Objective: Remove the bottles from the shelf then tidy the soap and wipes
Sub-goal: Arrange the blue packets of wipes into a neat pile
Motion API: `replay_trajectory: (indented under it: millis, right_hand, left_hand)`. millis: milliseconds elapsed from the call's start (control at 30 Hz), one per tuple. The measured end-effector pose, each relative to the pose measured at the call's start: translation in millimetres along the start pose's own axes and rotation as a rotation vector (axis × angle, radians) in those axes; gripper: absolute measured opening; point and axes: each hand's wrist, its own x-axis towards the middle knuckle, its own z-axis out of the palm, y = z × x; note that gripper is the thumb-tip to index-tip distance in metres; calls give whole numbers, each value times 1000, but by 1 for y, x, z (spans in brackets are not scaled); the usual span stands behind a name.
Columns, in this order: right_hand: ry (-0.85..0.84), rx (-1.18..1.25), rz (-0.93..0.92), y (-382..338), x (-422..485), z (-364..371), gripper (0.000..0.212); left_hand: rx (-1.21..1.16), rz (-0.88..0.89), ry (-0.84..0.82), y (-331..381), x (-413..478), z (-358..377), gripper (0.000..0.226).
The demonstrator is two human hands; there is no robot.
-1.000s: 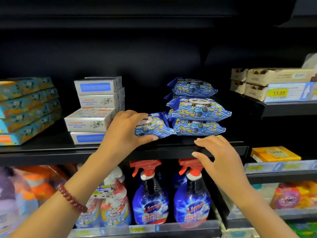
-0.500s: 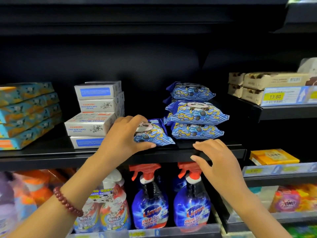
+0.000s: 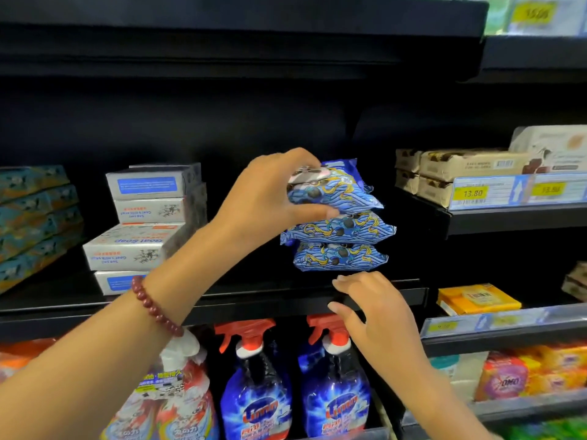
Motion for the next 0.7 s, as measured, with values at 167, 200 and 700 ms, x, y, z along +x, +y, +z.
replay_trajectory:
  millis: [167, 200, 700]
  right_hand:
    - [19, -5, -8, -1, 1, 0, 27]
    - [20, -8, -9, -1, 1, -1, 27]
    - [35, 16, -35, 2, -1, 5, 31]
  left_hand:
    - [102, 2, -128, 2, 30, 25, 60]
    - [126, -3, -154, 2, 33, 28, 61]
    - [73, -70, -24, -1, 17, 28, 54]
